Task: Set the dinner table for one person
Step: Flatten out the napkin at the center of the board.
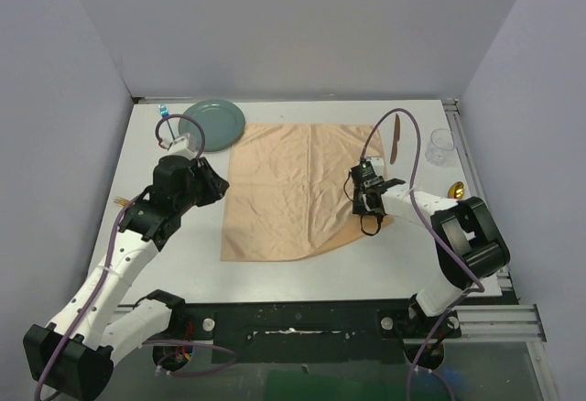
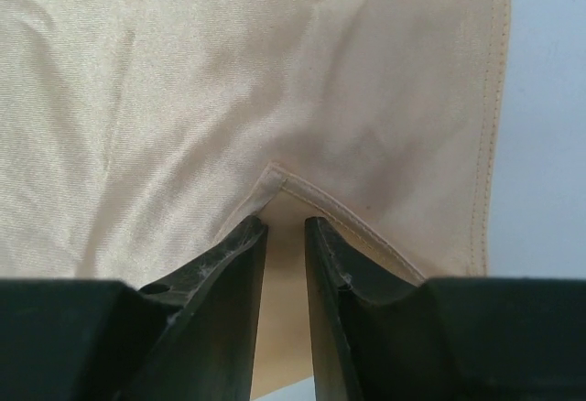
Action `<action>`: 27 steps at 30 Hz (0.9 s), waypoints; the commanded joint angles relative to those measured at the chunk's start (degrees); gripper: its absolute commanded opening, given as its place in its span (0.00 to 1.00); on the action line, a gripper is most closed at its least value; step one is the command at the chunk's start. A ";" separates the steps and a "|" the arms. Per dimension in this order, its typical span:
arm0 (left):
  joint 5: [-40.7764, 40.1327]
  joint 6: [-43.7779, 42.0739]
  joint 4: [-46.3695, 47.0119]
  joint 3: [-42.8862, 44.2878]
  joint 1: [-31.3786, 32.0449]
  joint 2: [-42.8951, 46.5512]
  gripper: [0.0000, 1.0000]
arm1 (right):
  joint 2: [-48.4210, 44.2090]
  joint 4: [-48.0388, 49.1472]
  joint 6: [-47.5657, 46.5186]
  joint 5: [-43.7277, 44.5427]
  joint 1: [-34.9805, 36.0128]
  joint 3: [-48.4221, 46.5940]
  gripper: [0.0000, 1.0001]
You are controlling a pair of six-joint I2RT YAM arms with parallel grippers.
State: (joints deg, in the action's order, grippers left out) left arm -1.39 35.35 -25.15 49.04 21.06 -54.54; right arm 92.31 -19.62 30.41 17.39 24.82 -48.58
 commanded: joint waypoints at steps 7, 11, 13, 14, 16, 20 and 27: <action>-1.46 -0.64 1.18 1.37 0.12 1.49 0.24 | 1.79 1.91 0.00 -1.68 -0.20 -0.38 0.09; -0.93 -0.42 1.86 0.86 0.12 0.69 0.24 | -0.99 -0.21 0.08 -0.83 0.07 -0.66 0.02; -0.47 -0.23 2.46 0.48 0.12 0.32 0.24 | -3.26 -1.74 0.17 0.10 0.50 -1.14 0.00; -0.20 -0.08 2.75 0.29 0.12 0.22 0.24 | -4.46 -2.71 0.25 0.59 0.76 -1.38 0.00; 0.25 0.22 3.44 -0.13 0.12 -0.01 0.23 | -7.15 -4.66 0.41 1.50 1.44 -2.13 0.00; 1.16 0.59 4.51 -0.43 0.12 -0.64 0.23 | -12.47 -9.05 0.78 2.46 2.36 -4.18 0.00; 1.93 0.86 5.13 -0.65 0.12 -0.91 0.23 | -19.29 -18.37 1.14 1.77 3.63 -6.53 0.00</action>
State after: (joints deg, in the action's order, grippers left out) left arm -0.73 35.83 -23.70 48.42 21.06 -55.68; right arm 76.55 -31.24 30.76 18.33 27.49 -52.40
